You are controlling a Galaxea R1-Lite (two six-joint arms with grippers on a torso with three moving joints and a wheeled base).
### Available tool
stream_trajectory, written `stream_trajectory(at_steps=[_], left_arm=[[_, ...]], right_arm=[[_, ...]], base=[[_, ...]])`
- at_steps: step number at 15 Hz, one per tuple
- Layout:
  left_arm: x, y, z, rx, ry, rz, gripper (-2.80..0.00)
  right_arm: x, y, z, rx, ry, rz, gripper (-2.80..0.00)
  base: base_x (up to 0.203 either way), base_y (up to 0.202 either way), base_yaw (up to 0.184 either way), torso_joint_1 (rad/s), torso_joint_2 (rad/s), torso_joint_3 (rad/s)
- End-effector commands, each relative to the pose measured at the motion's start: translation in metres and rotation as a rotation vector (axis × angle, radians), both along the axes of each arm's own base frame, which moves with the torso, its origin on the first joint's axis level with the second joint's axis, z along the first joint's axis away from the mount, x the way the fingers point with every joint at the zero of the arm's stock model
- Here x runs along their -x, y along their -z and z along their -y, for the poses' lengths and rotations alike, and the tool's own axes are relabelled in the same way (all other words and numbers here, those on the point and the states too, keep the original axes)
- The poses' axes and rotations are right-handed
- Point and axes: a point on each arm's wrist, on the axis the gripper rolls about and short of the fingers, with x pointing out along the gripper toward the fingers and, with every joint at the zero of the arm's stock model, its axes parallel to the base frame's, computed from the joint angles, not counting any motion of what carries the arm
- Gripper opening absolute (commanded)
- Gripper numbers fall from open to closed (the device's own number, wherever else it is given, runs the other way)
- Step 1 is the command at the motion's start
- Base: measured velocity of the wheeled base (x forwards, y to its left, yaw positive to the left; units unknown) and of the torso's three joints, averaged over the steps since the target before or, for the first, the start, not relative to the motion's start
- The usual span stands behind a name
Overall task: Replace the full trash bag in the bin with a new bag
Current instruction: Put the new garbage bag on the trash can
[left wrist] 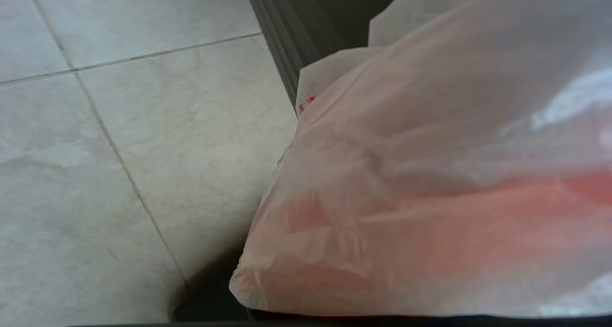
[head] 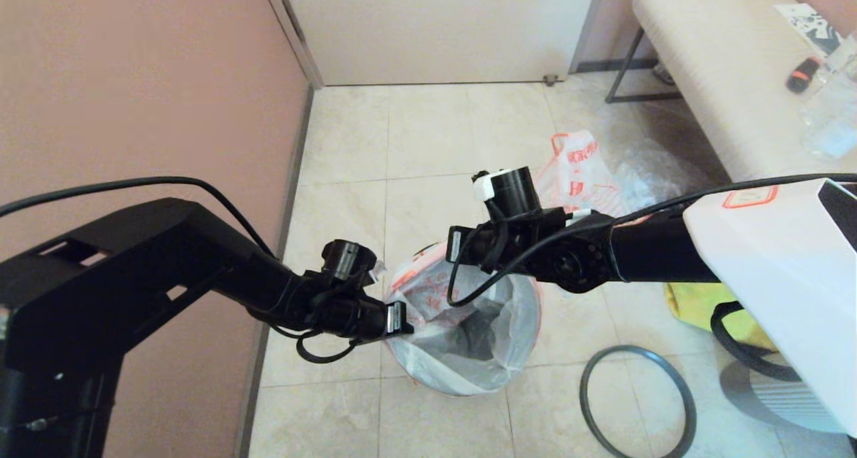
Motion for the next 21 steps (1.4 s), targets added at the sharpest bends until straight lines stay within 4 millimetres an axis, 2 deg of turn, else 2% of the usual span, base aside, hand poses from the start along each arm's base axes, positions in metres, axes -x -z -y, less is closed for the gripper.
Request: stream_trajectory(at_steps=[1,8,11,16,21], left_arm=[[0.001,0.000,0.000,0.002,0.002,0.000,-2.80],[0.003,0.000,0.001,0.001,0.008,0.000,-2.80],[0.010,-0.001,0.001,-0.017,0.049,0.021,-2.80],[0.017,0.001,0.006,-0.032,0.087,0.030,-2.80],[0.017,0.002,0.009,-0.037,0.093,0.032,-2.80]], right_arm=[[0.005,0.007,-0.004,0.011,-0.020,-0.022,-2.80],[0.003,0.022,-0.012,0.017,-0.048,-0.043,-2.80],[-0.008,0.024,-0.017,0.000,-0.039,-0.025,-2.80],[-0.010,0.012,-0.017,-0.022,-0.035,0.004,-2.80],[0.006,0.003,-0.028,-0.032,-0.070,0.009,-2.80]], base=[[0.000,0.000,0.000,0.000,0.00,0.000],[0.000,0.000,0.000,0.000,0.00,0.000],[0.000,0.000,0.000,0.000,0.00,0.000],[0.000,0.000,0.000,0.000,0.00,0.000],[0.000,0.000,0.000,0.000,0.00,0.000]])
